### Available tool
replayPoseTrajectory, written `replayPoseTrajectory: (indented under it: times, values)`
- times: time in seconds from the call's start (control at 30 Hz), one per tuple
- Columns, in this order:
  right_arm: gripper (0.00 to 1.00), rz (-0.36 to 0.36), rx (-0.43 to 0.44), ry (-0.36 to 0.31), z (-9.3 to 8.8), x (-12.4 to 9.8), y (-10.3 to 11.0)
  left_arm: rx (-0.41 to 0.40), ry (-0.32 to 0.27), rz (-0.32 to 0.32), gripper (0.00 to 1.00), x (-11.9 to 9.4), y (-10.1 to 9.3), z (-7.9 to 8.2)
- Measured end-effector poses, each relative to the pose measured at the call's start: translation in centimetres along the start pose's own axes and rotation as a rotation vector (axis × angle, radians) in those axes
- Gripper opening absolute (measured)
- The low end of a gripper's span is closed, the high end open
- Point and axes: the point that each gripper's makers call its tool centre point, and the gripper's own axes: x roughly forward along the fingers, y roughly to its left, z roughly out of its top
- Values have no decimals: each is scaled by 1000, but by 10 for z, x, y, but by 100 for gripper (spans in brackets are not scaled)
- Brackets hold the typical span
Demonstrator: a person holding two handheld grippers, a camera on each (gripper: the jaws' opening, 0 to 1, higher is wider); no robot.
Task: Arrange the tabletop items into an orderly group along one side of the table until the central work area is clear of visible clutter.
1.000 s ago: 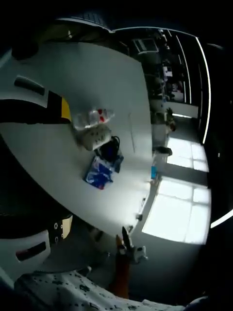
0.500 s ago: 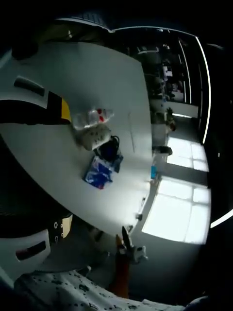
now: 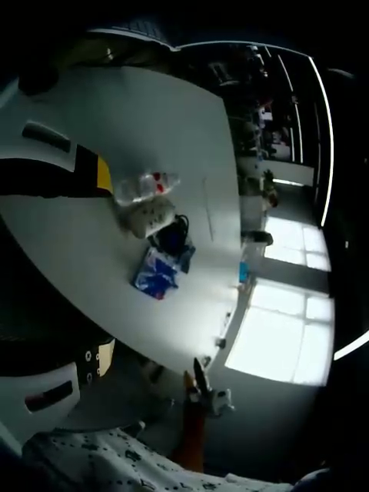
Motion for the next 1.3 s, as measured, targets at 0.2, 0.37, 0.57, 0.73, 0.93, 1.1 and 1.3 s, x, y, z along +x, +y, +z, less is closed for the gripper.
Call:
replayPoseTrajectory:
  times: [0.2, 0.37, 0.57, 0.73, 0.93, 1.1, 1.3]
  values:
    - [53, -2, -2, -1, 0, 0, -1, 3, -1, 1, 69, 0, 1, 1]
    - [52, 0, -1, -4, 1, 2, 0, 6, -1, -1, 69, 1, 1, 2]
    - [52, 3, -3, -3, 0, 3, 1, 10, -1, -2, 68, 3, 1, 3]
    - [51, 3, -2, -2, 1, 5, 1, 9, -2, -5, 68, 4, 0, 3]
    - [51, 7, -3, 1, 2, 7, 1, 6, -7, -7, 67, 6, -1, 5]
    - [51, 15, -5, 0, 4, 11, 2, 8, -9, -8, 67, 9, 0, 7]
    - [50, 23, -10, -1, 6, 18, 3, 11, -15, -11, 67, 14, 0, 11]
